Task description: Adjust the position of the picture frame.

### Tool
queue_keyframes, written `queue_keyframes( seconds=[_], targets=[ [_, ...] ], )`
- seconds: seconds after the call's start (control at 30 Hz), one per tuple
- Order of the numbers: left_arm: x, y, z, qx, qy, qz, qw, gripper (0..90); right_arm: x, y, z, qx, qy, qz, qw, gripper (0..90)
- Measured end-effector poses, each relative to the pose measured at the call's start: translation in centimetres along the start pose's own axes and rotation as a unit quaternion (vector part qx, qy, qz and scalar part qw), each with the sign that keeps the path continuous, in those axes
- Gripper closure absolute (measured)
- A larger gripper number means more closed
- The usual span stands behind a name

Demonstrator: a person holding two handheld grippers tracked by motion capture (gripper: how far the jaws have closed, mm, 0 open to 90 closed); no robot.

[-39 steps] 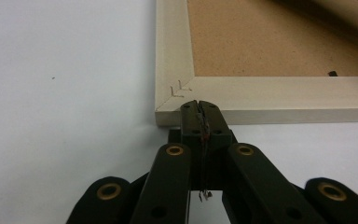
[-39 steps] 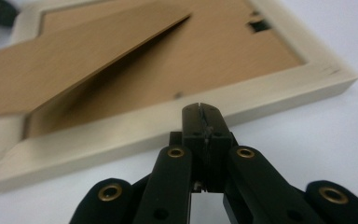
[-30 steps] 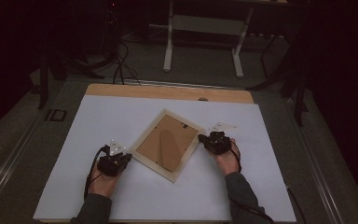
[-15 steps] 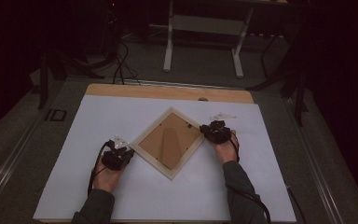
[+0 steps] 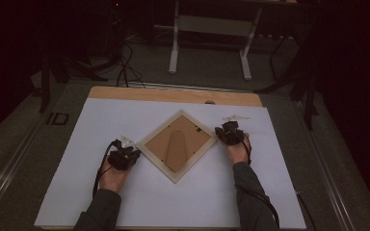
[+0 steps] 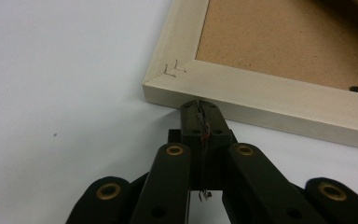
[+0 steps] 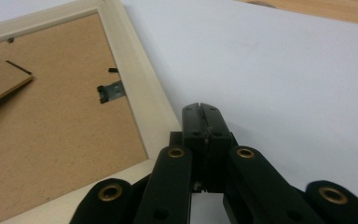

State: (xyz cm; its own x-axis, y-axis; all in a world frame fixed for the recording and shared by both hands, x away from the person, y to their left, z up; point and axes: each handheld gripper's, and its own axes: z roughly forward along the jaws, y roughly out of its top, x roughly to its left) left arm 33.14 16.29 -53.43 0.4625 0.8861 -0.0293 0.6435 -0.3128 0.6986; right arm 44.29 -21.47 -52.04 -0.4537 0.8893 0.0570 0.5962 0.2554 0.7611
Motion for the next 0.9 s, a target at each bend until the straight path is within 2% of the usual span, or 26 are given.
queue_keyframes(
  seconds=[0.23, 0.37, 0.43, 0.9],
  targets=[
    [-0.1, 0.6, 0.5, 0.002, 0.002, 0.006, 1.0, 90.0, -0.5, -0.2, 0.0, 0.008, -0.007, 0.01, 0.9999, 89.8],
    [-0.2, 0.8, 0.8, 0.002, 0.002, 0.006, 1.0, 90.0, -0.8, -0.5, 0.3, 0.028, -0.01, 0.015, 0.9995, 89.9],
    [-0.4, 0.8, 0.8, 0.001, 0.0, 0.008, 1.0, 90.0, -0.9, -0.7, 0.4, 0.032, -0.004, 0.018, 0.9993, 89.9],
    [-0.9, 0.7, 0.8, -0.004, -0.013, 0.0, 0.9999, 90.0, -0.1, -1.5, -0.4, 0.047, 0.025, -0.008, 0.9985, 89.9]
  ],
)
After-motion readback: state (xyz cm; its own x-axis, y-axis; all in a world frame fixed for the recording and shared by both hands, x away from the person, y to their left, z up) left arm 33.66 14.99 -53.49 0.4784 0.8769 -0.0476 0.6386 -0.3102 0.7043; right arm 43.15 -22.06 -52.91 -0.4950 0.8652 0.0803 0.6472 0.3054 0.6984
